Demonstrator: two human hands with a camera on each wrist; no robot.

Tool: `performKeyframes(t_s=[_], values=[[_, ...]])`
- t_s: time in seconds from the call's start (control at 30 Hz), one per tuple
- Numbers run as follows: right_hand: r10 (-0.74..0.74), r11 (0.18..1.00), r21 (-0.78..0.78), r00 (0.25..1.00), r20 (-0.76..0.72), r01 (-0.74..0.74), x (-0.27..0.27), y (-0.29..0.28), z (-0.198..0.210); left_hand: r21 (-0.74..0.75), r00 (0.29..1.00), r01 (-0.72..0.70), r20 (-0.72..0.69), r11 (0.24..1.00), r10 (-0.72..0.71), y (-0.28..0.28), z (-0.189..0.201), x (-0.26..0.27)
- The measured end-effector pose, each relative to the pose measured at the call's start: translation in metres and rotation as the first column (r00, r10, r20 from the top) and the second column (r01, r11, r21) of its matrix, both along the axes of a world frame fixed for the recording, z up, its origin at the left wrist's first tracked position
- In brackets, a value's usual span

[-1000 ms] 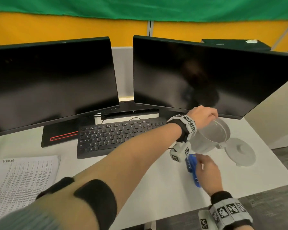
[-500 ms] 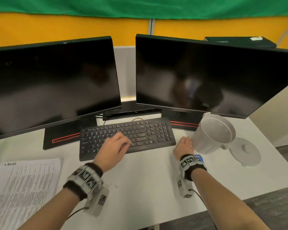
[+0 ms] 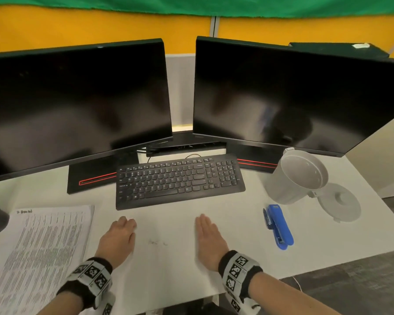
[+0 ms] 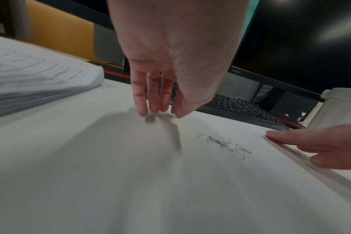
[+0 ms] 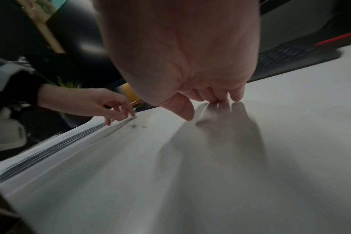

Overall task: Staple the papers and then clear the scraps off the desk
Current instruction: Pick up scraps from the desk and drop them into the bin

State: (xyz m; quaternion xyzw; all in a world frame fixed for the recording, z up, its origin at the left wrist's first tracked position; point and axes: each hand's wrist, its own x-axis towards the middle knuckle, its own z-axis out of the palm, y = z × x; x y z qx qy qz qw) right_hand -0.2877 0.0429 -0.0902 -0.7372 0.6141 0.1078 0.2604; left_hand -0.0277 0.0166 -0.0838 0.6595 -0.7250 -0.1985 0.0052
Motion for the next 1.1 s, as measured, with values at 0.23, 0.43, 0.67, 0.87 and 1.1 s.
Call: performKeyframes(t_s=[0.23,0.43,0.67,0.87,1.1], values=[[-0.013,0.992,-0.108,0.928,0.373,0.058,-0.002,-0.007,0.009,0.065,0.996,-0.049,-0.076,0.997,0.054,-0.001,-0.007,-0.023],[-0.055,0.967,-0.222,0.954,0.294,0.124,-0.016,-0.01,-0.005,0.095,0.957,0.01,-0.288,0.995,0.018,-0.003,-0.013,-0.062],[0.258,0.953,-0.245,0.905,0.339,-0.179,0.014,-0.001,-0.006,0.021,0.889,-0.054,-0.455,0.998,0.058,-0.008,0.001,-0.053],[0.405,0.909,-0.185,0.893,0.196,-0.372,0.031,-0.003,-0.005,-0.032,0.88,-0.277,-0.409,0.96,0.24,0.003,0.007,0.014],[0.556,0.814,-0.283,0.822,0.124,-0.507,0.065,-0.021,-0.007,-0.025,0.881,-0.307,-0.385,0.951,0.274,0.032,-0.006,0.032]])
